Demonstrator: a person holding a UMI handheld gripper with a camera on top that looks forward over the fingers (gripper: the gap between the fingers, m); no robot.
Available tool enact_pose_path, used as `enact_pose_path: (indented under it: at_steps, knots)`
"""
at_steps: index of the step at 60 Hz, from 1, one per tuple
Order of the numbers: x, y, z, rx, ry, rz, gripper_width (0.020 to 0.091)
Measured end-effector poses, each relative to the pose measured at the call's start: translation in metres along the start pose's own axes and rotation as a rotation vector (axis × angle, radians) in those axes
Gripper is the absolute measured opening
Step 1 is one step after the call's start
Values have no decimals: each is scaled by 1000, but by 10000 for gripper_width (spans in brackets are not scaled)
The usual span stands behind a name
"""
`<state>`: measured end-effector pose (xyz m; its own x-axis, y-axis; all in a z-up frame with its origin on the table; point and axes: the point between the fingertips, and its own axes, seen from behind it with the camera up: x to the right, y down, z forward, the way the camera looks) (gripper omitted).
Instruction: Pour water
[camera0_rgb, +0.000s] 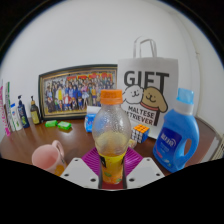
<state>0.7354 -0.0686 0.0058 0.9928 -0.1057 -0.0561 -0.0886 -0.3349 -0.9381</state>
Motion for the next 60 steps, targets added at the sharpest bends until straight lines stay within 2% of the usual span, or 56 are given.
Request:
enact_pose_path:
  at_steps: [4, 5, 9, 12, 19, 24, 27, 30, 38, 49, 60]
  knots:
    - [3, 21, 1, -20, 9, -1, 272]
    - [3, 16, 2, 17, 7, 5, 270]
    - [3, 19, -1, 33, 11, 14, 272]
    - [3, 18, -1, 39, 9, 6, 319]
    - [5, 23, 0, -11, 18, 19, 510]
    - [6, 29, -8, -70, 35, 34, 871]
    - [7, 28, -20, -92, 52, 36, 821]
    - [8, 26, -34, -109, 76, 32, 866]
    - [-4, 20, -92, -170, 107, 27, 853]
    - [-45, 3, -205, -233, 151, 36, 852]
    - [-85, -5, -303, -268, 163, 18, 855]
